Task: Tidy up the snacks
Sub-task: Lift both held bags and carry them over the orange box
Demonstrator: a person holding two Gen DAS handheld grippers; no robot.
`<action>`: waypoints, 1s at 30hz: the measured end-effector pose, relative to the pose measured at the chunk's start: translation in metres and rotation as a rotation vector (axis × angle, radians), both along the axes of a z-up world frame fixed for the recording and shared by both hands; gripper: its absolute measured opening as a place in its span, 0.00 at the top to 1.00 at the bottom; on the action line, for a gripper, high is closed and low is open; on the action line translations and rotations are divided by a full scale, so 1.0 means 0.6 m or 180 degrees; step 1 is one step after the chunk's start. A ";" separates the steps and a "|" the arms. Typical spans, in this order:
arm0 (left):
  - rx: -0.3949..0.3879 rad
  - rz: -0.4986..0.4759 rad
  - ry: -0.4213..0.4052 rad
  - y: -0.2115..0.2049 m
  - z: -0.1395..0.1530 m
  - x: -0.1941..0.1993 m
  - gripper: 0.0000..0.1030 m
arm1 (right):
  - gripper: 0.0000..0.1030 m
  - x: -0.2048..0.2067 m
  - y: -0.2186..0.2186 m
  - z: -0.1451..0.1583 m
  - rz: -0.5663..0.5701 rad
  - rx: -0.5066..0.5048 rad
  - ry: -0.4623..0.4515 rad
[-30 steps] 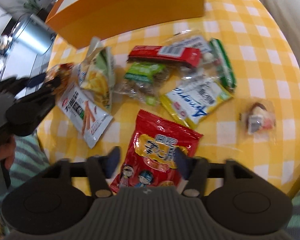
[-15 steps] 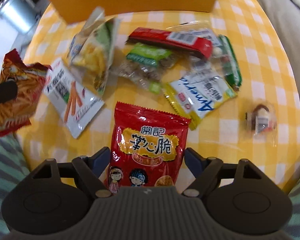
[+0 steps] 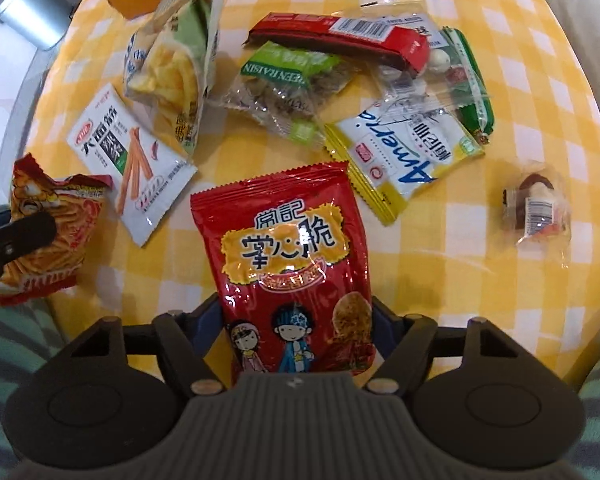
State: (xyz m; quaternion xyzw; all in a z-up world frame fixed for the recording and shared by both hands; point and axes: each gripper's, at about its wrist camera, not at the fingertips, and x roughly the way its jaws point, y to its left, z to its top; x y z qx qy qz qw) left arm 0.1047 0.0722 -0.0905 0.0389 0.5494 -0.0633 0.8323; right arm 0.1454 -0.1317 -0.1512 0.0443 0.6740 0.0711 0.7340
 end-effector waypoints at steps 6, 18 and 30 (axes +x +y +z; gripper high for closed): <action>-0.0117 -0.0021 -0.0004 0.006 -0.004 0.003 0.67 | 0.32 -0.003 -0.029 0.035 0.0114 0.0184 -0.0114; -0.0562 0.0291 -0.0296 0.050 0.068 0.037 0.72 | 0.32 0.019 -0.065 0.123 0.0178 0.0259 -0.0439; -0.0637 0.0166 -0.0952 0.058 0.189 0.145 0.72 | 0.32 0.128 -0.105 0.231 0.0189 0.0517 -0.1013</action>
